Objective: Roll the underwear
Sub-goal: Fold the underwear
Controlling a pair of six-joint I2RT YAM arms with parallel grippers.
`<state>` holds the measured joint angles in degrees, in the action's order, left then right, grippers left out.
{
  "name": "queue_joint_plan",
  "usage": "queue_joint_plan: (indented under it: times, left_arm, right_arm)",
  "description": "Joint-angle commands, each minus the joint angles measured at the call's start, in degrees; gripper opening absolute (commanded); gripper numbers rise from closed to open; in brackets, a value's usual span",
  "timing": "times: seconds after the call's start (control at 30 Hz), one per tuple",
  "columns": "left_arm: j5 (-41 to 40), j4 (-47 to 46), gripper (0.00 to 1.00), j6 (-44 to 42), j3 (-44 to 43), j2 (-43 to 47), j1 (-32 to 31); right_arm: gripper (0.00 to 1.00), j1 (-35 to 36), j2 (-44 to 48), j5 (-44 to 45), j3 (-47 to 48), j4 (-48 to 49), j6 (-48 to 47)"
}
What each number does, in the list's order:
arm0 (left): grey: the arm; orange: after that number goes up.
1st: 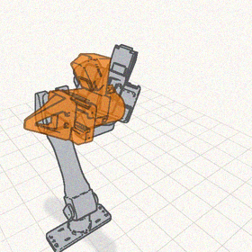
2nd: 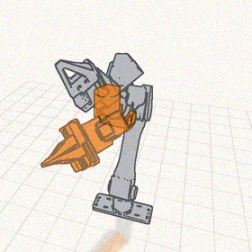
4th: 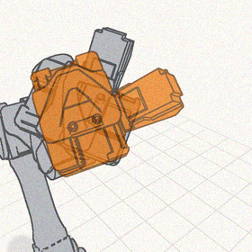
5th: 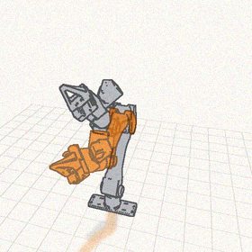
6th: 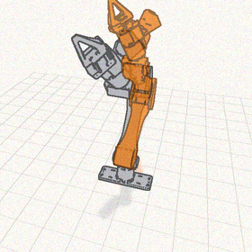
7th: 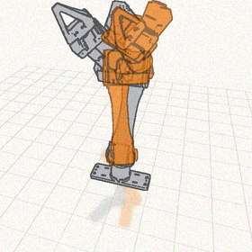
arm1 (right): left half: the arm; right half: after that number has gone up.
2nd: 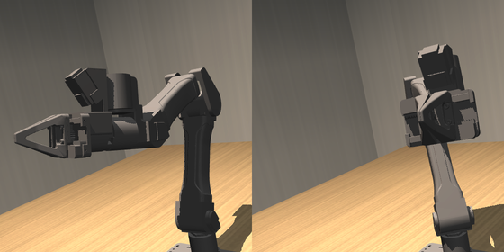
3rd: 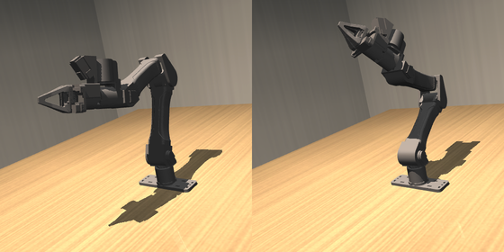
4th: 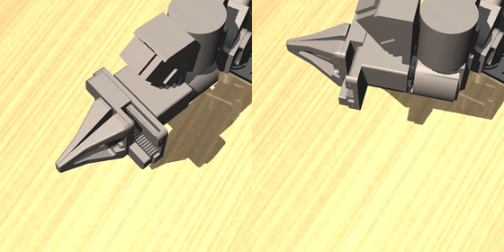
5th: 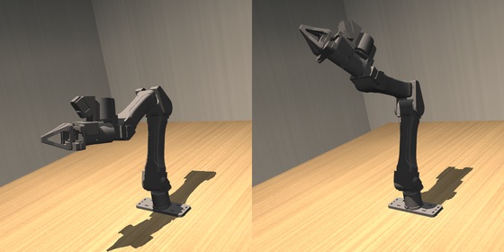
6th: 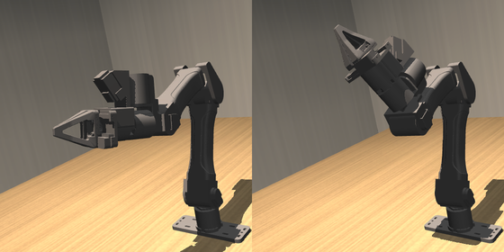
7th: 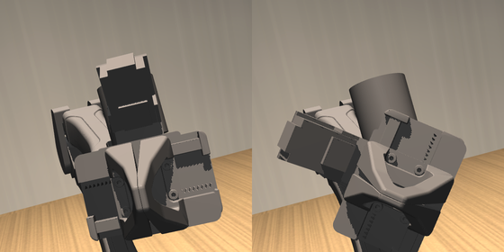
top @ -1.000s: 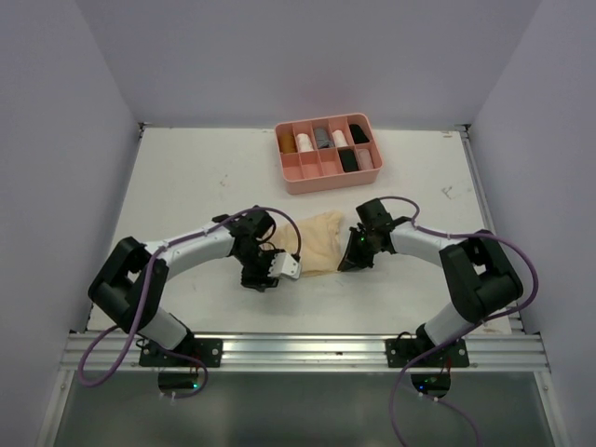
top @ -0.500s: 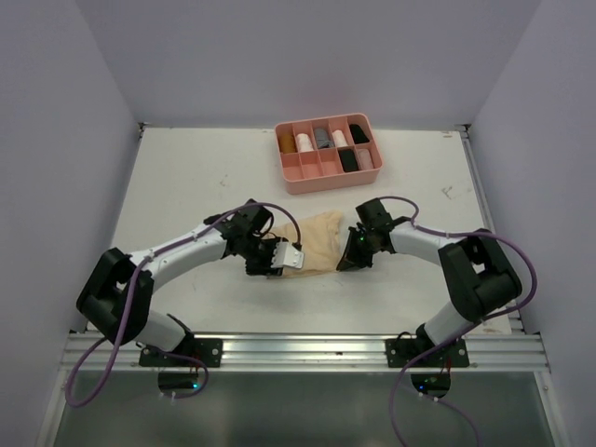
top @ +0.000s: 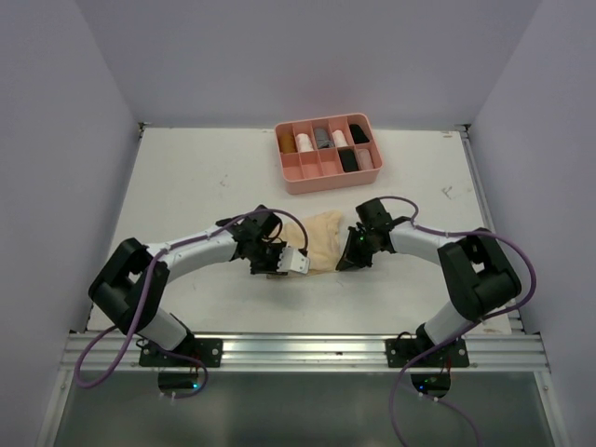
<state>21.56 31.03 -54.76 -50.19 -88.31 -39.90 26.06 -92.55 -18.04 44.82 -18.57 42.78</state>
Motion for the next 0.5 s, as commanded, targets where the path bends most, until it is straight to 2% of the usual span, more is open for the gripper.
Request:
queue_joint_plan:
  times: [0.0,0.1,0.2,0.3,0.47]
  left_arm:
    - [-2.6,-3.2,0.26,0.4,0.5,-0.3,-0.1]
    - [-2.8,-1.9,0.13,-0.4,0.6,-0.2,-0.2]
    - [-2.3,-0.3,0.1,-1.2,0.8,-0.1,-0.2]
    - [-2.1,0.5,0.0,-1.4,1.2,0.5,-0.2]
    - [-2.0,3.0,0.0,-2.5,1.0,3.4,-0.2]
  right_arm:
    - [0.0,0.2,-3.5,4.3,-1.0,-0.6,-2.0]
    - [0.0,0.2,-3.6,4.2,-1.0,-0.3,-1.9]
    - [0.0,0.2,-3.8,4.2,-1.0,-0.2,-1.8]
    - [0.0,0.3,-3.9,4.2,-1.1,-0.1,-1.8]
    - [0.0,0.2,-3.9,4.1,-1.0,-0.2,-1.8]
